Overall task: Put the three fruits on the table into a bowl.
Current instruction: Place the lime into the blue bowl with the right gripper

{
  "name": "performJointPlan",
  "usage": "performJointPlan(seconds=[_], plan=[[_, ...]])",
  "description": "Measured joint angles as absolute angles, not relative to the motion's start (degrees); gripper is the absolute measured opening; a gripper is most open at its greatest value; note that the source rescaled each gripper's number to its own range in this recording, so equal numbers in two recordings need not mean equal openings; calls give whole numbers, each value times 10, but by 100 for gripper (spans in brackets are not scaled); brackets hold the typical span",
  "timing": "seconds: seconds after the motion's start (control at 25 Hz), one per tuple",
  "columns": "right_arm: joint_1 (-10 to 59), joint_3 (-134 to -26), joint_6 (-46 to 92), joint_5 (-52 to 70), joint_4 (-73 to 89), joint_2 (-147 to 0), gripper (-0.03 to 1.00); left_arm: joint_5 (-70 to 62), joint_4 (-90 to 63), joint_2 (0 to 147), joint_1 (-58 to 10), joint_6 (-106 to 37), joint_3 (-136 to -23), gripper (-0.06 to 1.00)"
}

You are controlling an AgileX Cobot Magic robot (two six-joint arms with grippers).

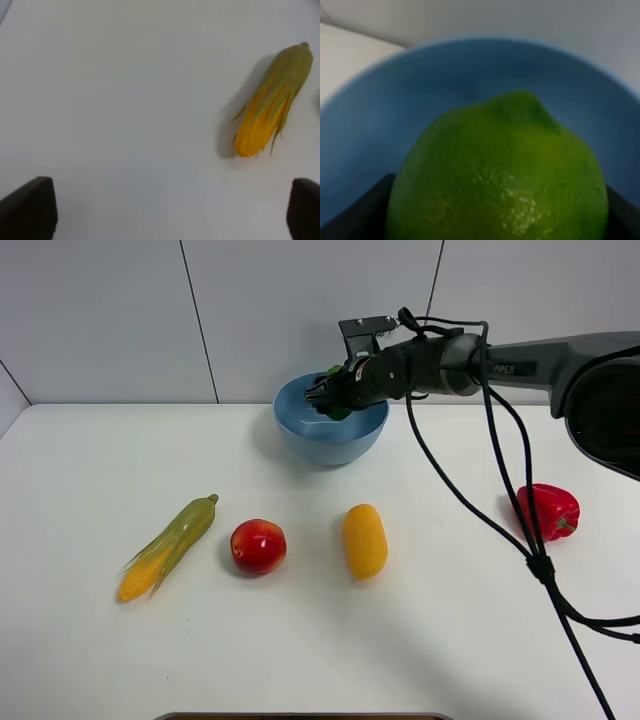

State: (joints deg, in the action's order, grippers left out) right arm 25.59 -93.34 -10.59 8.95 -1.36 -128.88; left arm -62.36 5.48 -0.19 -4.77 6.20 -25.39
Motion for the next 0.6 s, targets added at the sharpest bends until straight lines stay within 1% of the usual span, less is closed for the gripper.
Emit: performJointPlan(seconds=[0.6], plan=[[256,-933,-106,47,-29,-1317,17,-624,56,-2,-48,61,-254,76]])
